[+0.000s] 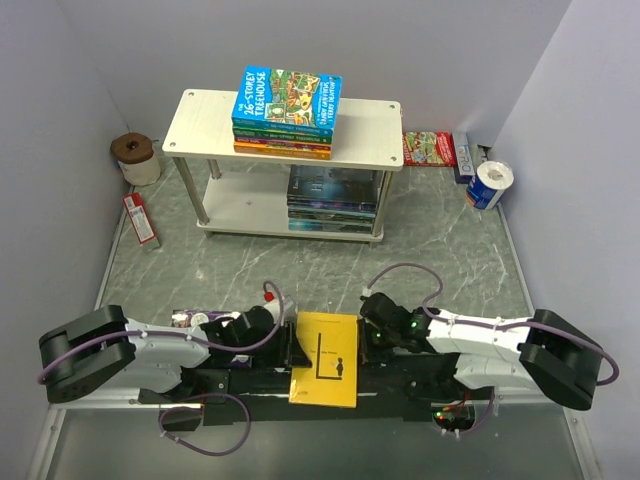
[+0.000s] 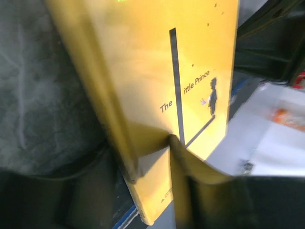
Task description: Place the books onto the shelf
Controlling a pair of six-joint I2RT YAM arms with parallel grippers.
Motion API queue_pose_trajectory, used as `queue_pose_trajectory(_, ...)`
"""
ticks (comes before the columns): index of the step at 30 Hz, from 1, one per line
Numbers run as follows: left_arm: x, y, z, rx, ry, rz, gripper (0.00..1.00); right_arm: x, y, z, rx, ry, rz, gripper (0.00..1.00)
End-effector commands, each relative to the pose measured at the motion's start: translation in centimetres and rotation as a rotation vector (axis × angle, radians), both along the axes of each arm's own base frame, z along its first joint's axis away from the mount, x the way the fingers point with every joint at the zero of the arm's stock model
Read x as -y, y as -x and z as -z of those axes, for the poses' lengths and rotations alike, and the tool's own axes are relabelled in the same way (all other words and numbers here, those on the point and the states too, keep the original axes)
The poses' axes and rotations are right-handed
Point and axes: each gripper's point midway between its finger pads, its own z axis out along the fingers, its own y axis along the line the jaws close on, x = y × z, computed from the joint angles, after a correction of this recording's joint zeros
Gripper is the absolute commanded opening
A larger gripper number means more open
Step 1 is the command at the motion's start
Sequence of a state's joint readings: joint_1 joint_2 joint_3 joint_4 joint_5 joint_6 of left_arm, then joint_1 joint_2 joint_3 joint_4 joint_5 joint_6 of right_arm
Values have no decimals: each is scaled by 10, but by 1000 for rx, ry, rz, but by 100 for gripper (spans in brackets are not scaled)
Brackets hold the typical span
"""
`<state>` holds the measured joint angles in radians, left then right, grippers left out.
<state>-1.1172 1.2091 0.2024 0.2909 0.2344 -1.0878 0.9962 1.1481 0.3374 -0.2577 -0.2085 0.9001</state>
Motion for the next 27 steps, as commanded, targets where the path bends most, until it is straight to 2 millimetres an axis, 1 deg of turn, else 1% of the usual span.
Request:
queue_pose_trajectory(1,8,21,-15,-27,186,71,28,-31,-38,-27,182,-181,50,6)
queue_pose_trajectory(2,10,22,-24,-14,233,74,27,-31,-36,-28,186,-192,38,6)
queue_pose_trajectory(3,7,24,-26,-10,256,82,26,-33,-37,-34,202,-216,35,6)
queue_pose_trajectory(5,12,22,-43,34,331,94,25,-34,-36,-39,210,-239,23,7)
queue_pose_trajectory(6,13,23,-48,51,352,109,24,-36,-37,-44,222,-254,21,7)
queue_pose_trajectory(8,16,22,-63,91,415,118,20,-36,-37,-47,230,-263,12,7)
queue_pose_trajectory(9,16,22,-66,101,432,118,17,-36,-37,-48,234,-265,8,7)
queue_pose_trajectory(10,18,22,-78,127,484,125,11,-38,-38,-51,240,-272,5,8)
queue_pose_trajectory(12,19,22,-91,151,537,133,2,-40,-37,-55,243,-282,-14,9)
queue_pose_trajectory(13,19,24,-98,161,563,147,1,-40,-36,-57,243,-279,-19,9)
queue_pose_trajectory(14,19,25,-110,187,608,160,1,-42,-38,-63,255,-286,-26,10)
queue_pose_trajectory(16,19,27,-120,211,640,172,1,-44,-42,-76,277,-293,-34,12)
queue_pose_trajectory(17,18,24,-135,245,681,157,1,-45,-43,-82,290,-291,-43,13)
queue_pose_trajectory(18,16,22,-133,244,665,140,1,-45,-45,-89,303,-291,-47,15)
queue_pose_trajectory(19,15,18,-138,260,673,118,1,-42,-50,-93,324,-264,-35,17)
queue_pose_trajectory(20,10,11,-157,309,724,67,1,-40,-53,-106,343,-248,-44,19)
queue_pose_trajectory(21,7,7,-154,311,702,34,1,-39,-54,-116,363,-250,-44,23)
queue_pose_trajectory(22,4,2,-159,323,711,1,1,-37,-56,-123,379,-240,-40,25)
queue_pose_trajectory(23,-4,0,-180,356,784,-33,1,-34,-59,-135,402,-231,-41,27)
queue_pose_trajectory(24,-9,-10,-187,377,797,-103,1,-31,-61,-145,428,-237,-36,31)
queue_pose_trajectory(25,-13,-13,-182,371,772,-133,1,-32,-64,-160,460,-248,-34,32)
queue_pose_trajectory(26,-22,-16,-199,399,833,-169,1,-28,-67,-165,476,-237,-22,33)
queue_pose_trajectory(27,-27,-22,-204,411,837,-218,1,-25,-66,-170,487,-235,-23,33)
